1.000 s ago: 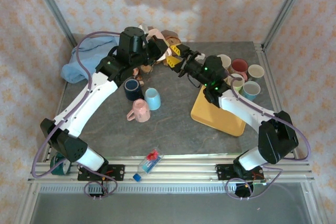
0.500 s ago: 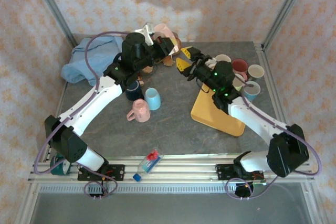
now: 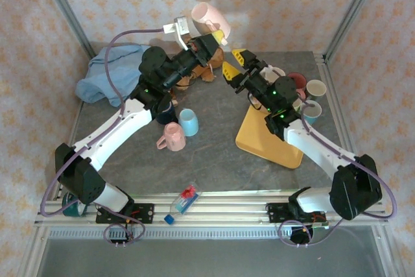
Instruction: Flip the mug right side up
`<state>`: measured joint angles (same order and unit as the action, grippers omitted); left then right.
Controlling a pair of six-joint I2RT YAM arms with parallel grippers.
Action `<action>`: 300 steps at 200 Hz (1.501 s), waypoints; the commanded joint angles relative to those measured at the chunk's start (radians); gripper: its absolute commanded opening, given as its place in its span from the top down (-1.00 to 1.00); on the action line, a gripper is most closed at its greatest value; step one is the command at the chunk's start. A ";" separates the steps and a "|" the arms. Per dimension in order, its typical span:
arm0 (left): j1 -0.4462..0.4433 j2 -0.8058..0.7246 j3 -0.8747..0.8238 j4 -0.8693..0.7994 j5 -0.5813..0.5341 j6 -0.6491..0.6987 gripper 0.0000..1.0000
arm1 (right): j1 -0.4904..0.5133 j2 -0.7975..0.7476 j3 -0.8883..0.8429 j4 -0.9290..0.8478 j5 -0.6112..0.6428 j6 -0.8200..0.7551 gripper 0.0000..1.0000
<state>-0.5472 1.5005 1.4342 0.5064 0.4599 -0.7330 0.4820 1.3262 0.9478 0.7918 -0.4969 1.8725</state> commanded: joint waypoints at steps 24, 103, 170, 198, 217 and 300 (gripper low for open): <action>-0.013 -0.028 0.053 0.170 0.119 0.170 1.00 | -0.009 -0.011 0.034 0.170 -0.004 0.228 -0.02; -0.012 0.011 0.037 0.225 0.152 0.258 1.00 | -0.009 -0.016 0.023 0.324 0.077 0.348 0.06; -0.012 0.047 0.037 0.300 0.135 0.254 1.00 | 0.000 -0.006 0.063 0.319 0.089 0.361 0.06; -0.011 0.063 0.037 0.330 0.130 0.240 1.00 | 0.019 0.013 0.095 0.314 0.082 0.356 0.06; -0.013 0.071 0.038 0.349 0.127 0.226 1.00 | 0.030 0.029 0.108 0.314 0.085 0.357 0.07; -0.014 0.058 0.009 0.359 0.125 0.227 1.00 | 0.048 0.057 0.123 0.311 0.105 0.355 0.17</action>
<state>-0.5568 1.5795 1.4387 0.7311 0.5877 -0.5144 0.5259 1.3743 1.0214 1.0481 -0.4065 1.8725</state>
